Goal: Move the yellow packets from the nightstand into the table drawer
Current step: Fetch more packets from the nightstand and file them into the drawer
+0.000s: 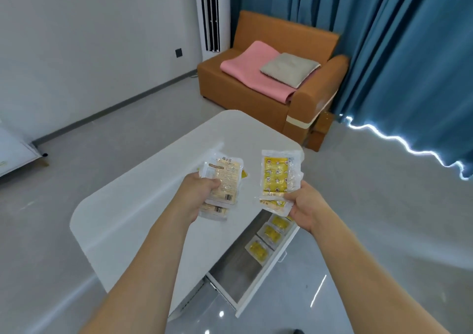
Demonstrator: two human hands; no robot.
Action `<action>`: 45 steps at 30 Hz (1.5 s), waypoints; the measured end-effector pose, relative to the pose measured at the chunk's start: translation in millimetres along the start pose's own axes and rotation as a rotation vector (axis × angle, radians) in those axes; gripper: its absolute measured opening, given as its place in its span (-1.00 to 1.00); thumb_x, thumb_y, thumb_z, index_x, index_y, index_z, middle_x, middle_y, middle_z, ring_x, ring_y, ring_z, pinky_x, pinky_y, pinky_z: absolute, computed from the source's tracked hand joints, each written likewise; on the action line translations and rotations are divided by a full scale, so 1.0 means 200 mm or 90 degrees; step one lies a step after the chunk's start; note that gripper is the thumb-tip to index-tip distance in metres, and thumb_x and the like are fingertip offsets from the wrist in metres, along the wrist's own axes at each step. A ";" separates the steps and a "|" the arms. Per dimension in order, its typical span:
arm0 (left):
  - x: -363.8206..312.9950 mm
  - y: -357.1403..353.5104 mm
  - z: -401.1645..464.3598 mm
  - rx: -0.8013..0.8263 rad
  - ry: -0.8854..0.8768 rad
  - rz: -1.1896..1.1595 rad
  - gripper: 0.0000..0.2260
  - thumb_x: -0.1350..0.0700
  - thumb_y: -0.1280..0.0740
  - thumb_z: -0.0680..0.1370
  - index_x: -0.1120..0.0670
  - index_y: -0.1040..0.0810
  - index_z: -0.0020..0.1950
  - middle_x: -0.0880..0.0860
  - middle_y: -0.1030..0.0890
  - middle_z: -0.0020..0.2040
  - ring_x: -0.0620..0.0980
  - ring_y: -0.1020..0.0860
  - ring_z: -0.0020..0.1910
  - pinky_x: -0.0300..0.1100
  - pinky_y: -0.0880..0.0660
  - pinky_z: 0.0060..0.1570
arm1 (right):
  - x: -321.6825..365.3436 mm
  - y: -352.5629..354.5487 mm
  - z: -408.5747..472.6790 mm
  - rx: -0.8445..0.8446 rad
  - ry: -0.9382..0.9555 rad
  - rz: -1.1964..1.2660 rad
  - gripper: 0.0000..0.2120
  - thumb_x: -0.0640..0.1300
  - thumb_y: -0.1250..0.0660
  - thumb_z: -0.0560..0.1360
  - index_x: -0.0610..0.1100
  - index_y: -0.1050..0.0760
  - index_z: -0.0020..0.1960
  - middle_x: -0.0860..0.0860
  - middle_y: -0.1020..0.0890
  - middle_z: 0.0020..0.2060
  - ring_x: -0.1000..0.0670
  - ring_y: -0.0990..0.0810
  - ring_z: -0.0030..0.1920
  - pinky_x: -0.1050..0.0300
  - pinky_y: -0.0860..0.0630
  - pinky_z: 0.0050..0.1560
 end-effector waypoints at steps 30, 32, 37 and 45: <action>2.14 -0.89 1.28 -0.198 -0.197 0.775 -0.83 0.08 -0.29 0.45 0.07 -0.35 -0.28 0.01 -0.44 -0.34 -0.02 -0.42 -0.37 -0.18 -0.27 -0.42 | -1.61 0.97 1.78 0.067 0.236 -0.030 -0.50 -0.47 -0.09 0.55 0.00 -0.47 0.30 0.01 -0.67 0.05 -0.05 -0.68 0.04 0.06 -0.64 -0.06; 2.16 -0.93 1.27 -0.238 -0.226 0.911 -0.85 0.04 -0.28 0.51 0.07 -0.43 -0.22 -0.04 -0.40 -0.32 -0.03 -0.39 -0.36 -0.18 -0.25 -0.41 | -1.63 0.96 1.78 0.065 0.208 -0.013 -0.52 -0.46 -0.07 0.56 -0.02 -0.46 0.29 0.01 -0.66 0.04 -0.03 -0.68 -0.01 0.14 -0.62 -0.21; 2.39 -1.07 1.43 -0.141 -0.139 1.293 -0.80 0.22 -0.30 0.56 0.04 -0.59 0.15 -0.02 -0.62 0.06 0.04 -0.62 0.04 -0.19 -0.23 -0.45 | -1.64 0.95 1.81 0.058 0.195 0.031 -0.46 -0.52 0.00 0.53 -0.05 -0.45 0.30 0.02 -0.64 -0.03 0.01 -0.66 -0.14 0.21 -0.58 -0.38; 2.60 -1.16 1.56 -0.019 -0.105 0.947 -0.80 -0.04 -0.23 0.56 0.04 -0.47 -0.18 0.02 -0.59 -0.13 0.06 -0.53 -0.19 -0.12 -0.48 -0.21 | -1.65 0.98 1.82 -0.034 0.142 0.070 -0.56 -0.43 0.00 0.57 -0.09 -0.36 0.33 0.05 -0.54 -0.11 0.09 -0.45 -0.32 0.41 -0.35 -0.59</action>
Point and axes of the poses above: each hand's wrist, its own z-axis towards the middle knuckle, its own y-axis out of the back of the hand, x = y × z, the point moved 7 cm from there along z, towards the middle knuckle
